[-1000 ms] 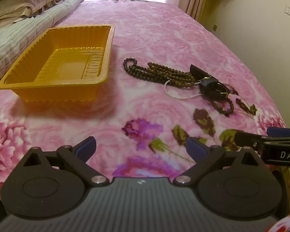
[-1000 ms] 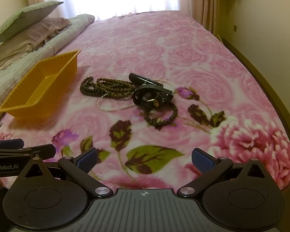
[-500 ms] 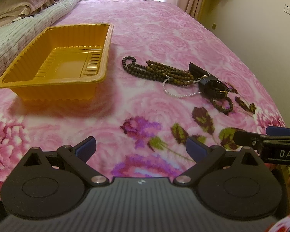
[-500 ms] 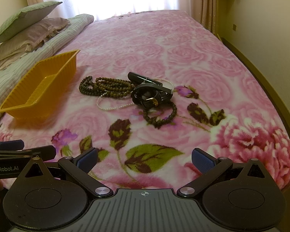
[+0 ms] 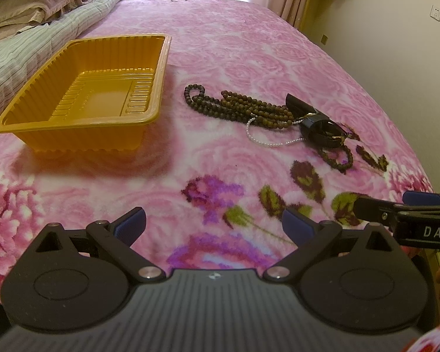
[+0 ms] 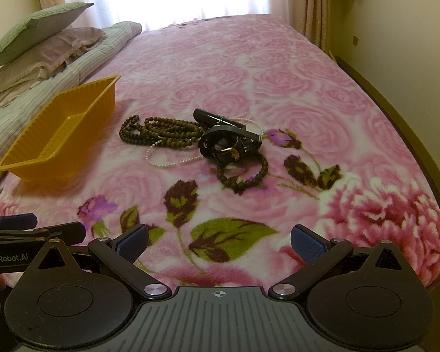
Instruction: Organize jewelry
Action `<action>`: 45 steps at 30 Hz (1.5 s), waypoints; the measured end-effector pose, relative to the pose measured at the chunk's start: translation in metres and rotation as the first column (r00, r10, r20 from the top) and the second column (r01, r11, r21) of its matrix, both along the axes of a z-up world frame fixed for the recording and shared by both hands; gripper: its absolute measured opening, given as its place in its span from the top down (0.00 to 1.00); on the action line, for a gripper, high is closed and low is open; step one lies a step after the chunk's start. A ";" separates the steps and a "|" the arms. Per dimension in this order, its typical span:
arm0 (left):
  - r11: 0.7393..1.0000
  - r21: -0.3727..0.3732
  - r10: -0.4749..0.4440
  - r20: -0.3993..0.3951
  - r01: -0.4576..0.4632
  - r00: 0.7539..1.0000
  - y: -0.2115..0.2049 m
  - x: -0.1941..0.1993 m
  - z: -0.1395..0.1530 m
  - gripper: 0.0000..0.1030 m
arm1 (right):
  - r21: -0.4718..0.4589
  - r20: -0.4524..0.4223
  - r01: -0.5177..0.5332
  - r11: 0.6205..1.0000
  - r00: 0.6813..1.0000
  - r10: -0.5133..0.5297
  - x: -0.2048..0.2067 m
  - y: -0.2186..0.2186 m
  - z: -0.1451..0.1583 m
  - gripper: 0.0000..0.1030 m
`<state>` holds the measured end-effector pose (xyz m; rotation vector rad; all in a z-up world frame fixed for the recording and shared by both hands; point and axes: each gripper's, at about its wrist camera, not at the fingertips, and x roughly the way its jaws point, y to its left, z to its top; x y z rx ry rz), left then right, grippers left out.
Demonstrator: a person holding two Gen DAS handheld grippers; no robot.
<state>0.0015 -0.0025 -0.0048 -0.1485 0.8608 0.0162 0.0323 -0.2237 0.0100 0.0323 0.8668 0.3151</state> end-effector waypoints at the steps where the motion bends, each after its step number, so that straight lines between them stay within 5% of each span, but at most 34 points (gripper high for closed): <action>1: 1.000 0.000 0.000 0.000 0.000 1.000 0.000 0.000 0.000 0.04 | 0.000 0.000 0.000 1.000 1.000 0.000 0.000 0.000 0.000 0.00; 45: 1.000 -0.002 0.000 -0.001 0.000 1.000 -0.003 -0.001 -0.002 0.04 | 0.003 -0.004 -0.001 1.000 1.000 0.001 0.002 0.003 -0.002 0.00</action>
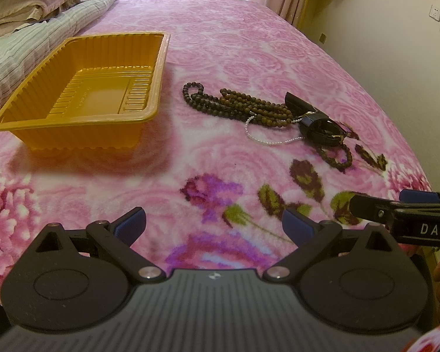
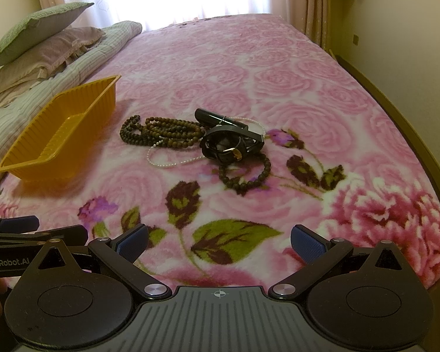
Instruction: Organize jewelry
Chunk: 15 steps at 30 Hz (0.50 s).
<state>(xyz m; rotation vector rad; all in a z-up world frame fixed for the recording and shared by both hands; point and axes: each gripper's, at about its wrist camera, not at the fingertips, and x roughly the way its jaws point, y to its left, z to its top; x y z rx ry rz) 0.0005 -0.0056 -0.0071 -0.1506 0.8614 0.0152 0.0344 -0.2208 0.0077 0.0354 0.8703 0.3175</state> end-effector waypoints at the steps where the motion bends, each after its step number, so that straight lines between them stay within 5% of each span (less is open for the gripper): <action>1: 1.000 -0.002 0.000 -0.002 0.000 1.000 0.002 0.001 0.001 0.04 | -0.001 0.000 -0.001 1.000 1.000 0.001 0.000 0.000 0.000 0.00; 15: 0.994 -0.078 0.077 0.066 -0.072 0.995 0.057 0.003 0.032 0.11 | 0.052 0.037 0.018 0.998 0.999 -0.020 0.010 0.010 0.004 0.00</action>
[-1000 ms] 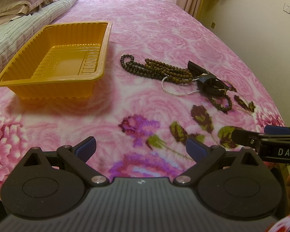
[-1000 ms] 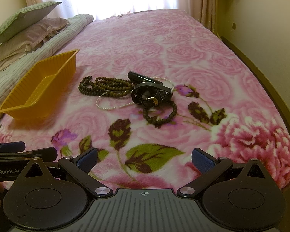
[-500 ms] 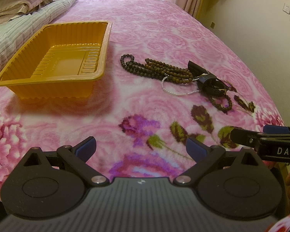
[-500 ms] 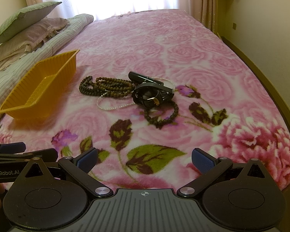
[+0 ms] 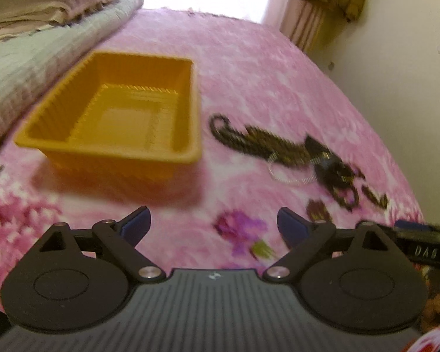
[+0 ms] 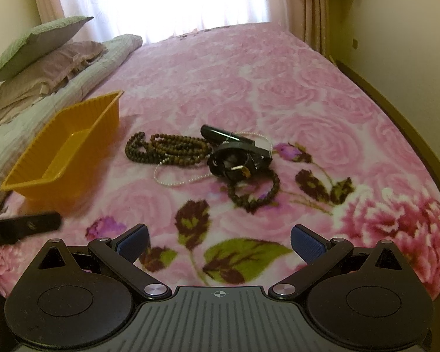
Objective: Organize jewelry
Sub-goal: 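Move the left gripper to the yellow tray and clamp its rim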
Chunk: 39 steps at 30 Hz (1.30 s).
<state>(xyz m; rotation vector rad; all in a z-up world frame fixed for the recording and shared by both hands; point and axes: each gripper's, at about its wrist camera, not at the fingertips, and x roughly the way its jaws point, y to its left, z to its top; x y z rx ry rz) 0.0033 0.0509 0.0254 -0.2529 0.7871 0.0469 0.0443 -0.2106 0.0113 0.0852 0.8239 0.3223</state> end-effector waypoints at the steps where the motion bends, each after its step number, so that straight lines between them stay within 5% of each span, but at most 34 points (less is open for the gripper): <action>1: 1.000 -0.010 0.012 0.006 -0.012 1.000 0.010 0.002 0.004 0.10 | 0.000 0.001 -0.002 1.000 1.000 0.002 0.001 0.001 0.001 0.00; 5: 0.997 -0.028 0.069 0.040 -0.068 0.997 0.057 0.009 0.021 0.11 | -0.008 0.008 -0.017 1.000 1.000 0.017 0.004 0.010 0.001 0.00; 12: 0.984 0.084 0.150 0.080 -0.157 0.985 0.145 0.031 0.027 0.16 | -0.024 0.000 -0.019 1.000 1.000 0.019 0.012 0.021 -0.006 0.00; 18: 0.981 0.059 0.185 0.036 -0.187 0.982 0.194 0.051 -0.007 0.42 | -0.051 -0.027 -0.032 0.998 0.999 0.031 0.025 0.037 -0.018 0.01; 25: 0.986 -0.026 0.167 0.016 -0.167 0.986 0.211 0.059 -0.037 0.68 | -0.073 -0.040 -0.051 0.996 0.998 0.048 0.040 0.051 -0.027 0.01; 30: 0.985 -0.080 0.151 -0.018 -0.152 0.988 0.212 0.067 -0.048 0.72 | -0.077 -0.057 -0.059 0.995 0.997 0.054 0.046 0.058 -0.035 0.01; 32: 0.984 -0.096 0.147 -0.028 -0.149 0.989 0.212 0.068 -0.050 0.83 | -0.077 -0.060 -0.062 0.995 0.997 0.057 0.048 0.060 -0.036 0.01; 39: 0.990 -0.043 0.133 -0.054 -0.135 0.990 0.202 0.069 -0.038 0.92 | -0.062 -0.054 -0.064 0.996 0.997 0.060 0.048 0.058 -0.036 0.01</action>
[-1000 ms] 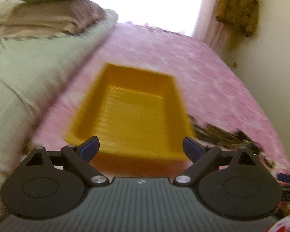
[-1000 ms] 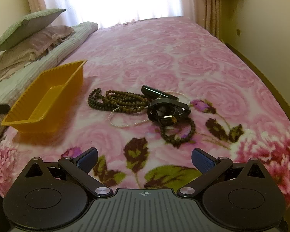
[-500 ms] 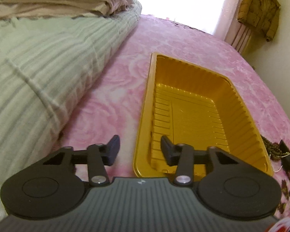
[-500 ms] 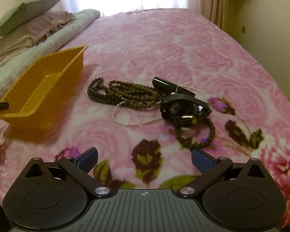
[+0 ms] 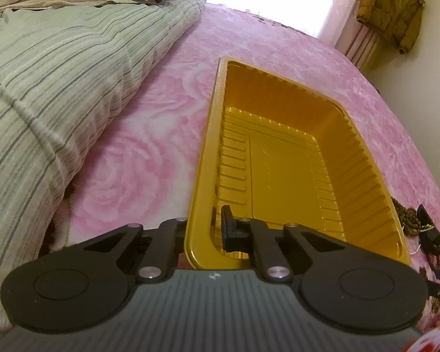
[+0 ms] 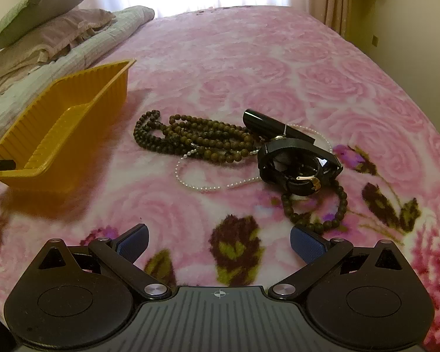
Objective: Organize jewelry
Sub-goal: 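Move the left gripper to the yellow tray and clamp its rim, then grasp the dark bead bracelet with the right gripper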
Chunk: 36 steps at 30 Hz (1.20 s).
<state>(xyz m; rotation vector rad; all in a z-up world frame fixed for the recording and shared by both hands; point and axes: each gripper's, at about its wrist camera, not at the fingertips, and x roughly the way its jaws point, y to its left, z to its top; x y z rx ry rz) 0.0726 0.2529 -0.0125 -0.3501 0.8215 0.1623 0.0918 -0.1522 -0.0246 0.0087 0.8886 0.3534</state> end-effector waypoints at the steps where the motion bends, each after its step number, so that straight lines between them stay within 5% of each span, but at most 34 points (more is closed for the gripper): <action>1: 1.000 0.018 -0.004 -0.006 0.004 1.000 -0.003 0.000 0.002 0.95 | 0.004 0.002 0.003 1.000 1.000 -0.003 -0.001 -0.001 0.001 0.01; 6: 0.993 0.104 -0.050 -0.013 0.051 0.999 -0.020 -0.001 0.019 0.97 | 0.020 0.017 0.022 1.000 1.000 -0.023 -0.005 -0.013 0.004 0.01; 15: 0.942 0.294 -0.156 -0.045 0.162 0.987 -0.065 0.000 0.054 0.97 | -0.013 0.099 0.077 0.997 0.992 -0.075 -0.006 -0.055 0.002 0.02; 17: 0.929 0.331 -0.156 -0.057 0.166 0.986 -0.075 0.001 0.057 0.97 | -0.014 0.102 0.070 0.997 0.992 -0.068 0.000 -0.061 -0.002 0.18; 24: 0.913 0.390 -0.098 -0.070 0.118 0.993 -0.098 -0.002 0.062 0.97 | 0.041 0.089 0.132 0.990 0.987 -0.135 0.023 -0.078 -0.010 0.41; 30: 0.895 0.426 -0.104 -0.088 0.131 0.991 -0.109 -0.005 0.066 0.98 | 0.006 0.084 0.147 0.989 0.986 -0.147 0.028 -0.083 -0.011 0.66; 34: 0.887 0.440 -0.109 -0.096 0.140 0.989 -0.112 -0.003 0.067 0.98 | -0.045 0.078 0.145 0.988 0.987 -0.141 0.028 -0.086 -0.009 0.91; 36: 0.884 0.445 -0.112 -0.102 0.146 0.989 -0.113 -0.002 0.068 0.98 | -0.059 0.072 0.133 0.989 0.989 -0.129 0.025 -0.087 -0.006 0.94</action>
